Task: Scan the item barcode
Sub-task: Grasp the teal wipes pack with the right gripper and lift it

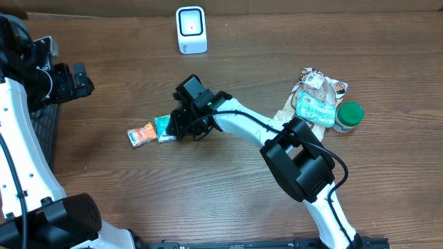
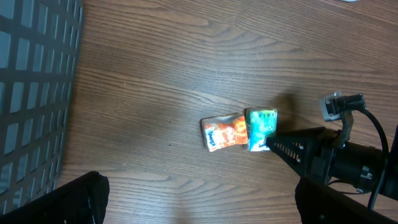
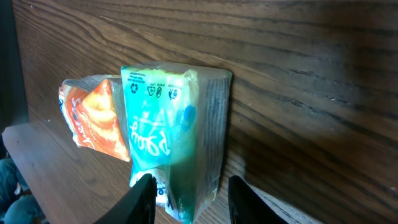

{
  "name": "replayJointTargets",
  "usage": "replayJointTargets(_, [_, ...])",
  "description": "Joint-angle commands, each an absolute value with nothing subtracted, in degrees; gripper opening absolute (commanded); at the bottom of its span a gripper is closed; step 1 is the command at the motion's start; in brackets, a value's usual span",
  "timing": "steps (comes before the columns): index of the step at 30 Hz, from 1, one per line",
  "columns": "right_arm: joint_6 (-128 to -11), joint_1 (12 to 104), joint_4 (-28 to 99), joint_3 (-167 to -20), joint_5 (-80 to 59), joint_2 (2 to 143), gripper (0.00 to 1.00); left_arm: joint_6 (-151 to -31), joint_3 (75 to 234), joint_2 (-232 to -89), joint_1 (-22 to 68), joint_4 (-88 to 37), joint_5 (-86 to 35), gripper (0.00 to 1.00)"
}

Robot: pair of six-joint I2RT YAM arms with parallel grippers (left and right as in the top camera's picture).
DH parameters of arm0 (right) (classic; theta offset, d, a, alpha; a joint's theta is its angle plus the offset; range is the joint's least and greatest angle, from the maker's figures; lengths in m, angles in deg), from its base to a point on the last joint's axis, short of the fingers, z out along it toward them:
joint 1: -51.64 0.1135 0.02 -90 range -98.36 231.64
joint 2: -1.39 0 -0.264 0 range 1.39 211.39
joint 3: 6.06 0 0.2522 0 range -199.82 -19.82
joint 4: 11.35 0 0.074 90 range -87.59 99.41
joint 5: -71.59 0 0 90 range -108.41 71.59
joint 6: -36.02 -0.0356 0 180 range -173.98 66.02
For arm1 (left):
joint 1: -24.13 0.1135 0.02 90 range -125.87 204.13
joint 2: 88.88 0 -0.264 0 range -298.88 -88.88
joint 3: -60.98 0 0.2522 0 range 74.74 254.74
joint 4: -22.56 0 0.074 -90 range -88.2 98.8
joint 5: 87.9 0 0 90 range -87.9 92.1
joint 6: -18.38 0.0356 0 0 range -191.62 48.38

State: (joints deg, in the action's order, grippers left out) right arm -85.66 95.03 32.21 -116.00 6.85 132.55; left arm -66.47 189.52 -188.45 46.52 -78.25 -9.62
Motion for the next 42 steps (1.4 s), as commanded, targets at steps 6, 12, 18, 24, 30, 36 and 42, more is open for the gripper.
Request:
replayJointTargets(6, [-87.5,95.8,30.2,-115.0,6.7,133.4,0.35,-65.4,189.6,-188.5,46.6,-78.1,-9.7,1.0])
replayJointTargets(12, [-90.2,96.9,29.2,-113.9,3.9,133.4,0.35,-65.4,189.6,-188.5,46.6,-78.1,-9.7,0.99])
replayJointTargets(18, [-90.2,97.0,29.2,-113.9,3.4,133.4,0.33,-65.4,189.6,-188.5,46.6,-78.1,-9.7,1.0])
replayJointTargets(24, [-90.2,97.0,29.5,-113.9,2.2,133.4,0.2,-65.4,189.6,-188.5,46.6,-78.1,-9.7,1.0])
replayJointTargets(30, [-90.2,97.3,28.0,-110.9,0.5,133.5,0.2,-65.4,189.6,-188.5,46.6,-78.1,-9.7,1.0])
replayJointTargets(36, [-90.2,97.4,27.4,-109.2,0.6,133.5,0.09,-65.4,189.6,-188.5,46.6,-78.1,-9.7,0.99])
replayJointTargets(42, [-90.2,96.9,28.7,-109.2,10.5,133.5,0.04,-65.4,189.6,-188.5,46.6,-78.1,-9.7,0.99])
